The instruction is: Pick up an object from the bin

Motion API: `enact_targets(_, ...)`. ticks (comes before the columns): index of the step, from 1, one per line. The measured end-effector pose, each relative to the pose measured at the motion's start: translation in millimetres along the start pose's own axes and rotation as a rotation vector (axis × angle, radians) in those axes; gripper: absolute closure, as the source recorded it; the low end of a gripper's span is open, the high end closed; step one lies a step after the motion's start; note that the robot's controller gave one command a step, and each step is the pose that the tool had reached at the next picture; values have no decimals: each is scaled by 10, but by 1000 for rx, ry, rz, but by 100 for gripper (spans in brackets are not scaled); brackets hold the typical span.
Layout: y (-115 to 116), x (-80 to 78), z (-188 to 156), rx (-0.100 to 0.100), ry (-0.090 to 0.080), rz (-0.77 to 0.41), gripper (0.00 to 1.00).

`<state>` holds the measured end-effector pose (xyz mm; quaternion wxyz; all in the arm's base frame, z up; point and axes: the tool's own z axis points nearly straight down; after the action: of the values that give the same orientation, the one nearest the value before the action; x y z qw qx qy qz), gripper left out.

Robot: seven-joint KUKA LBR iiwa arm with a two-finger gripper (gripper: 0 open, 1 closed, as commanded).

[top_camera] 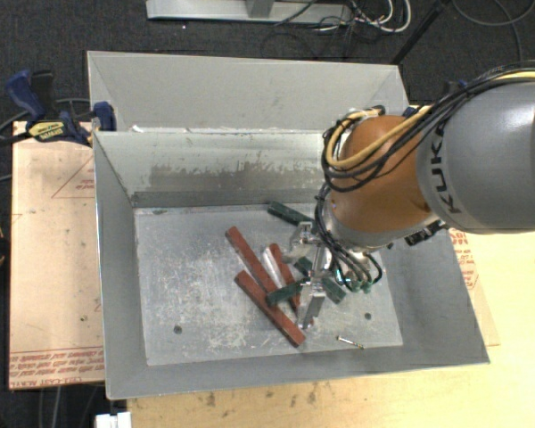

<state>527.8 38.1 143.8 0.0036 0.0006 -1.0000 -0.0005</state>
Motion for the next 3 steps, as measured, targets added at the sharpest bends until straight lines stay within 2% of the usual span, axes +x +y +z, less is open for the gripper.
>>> enact_targets(1,-1,-19,-36,0,-7,1,0)
enact_targets(2,-502,38,692,1,-24,-91,100)
enact_targets(3,-502,38,692,1,-24,-91,100)
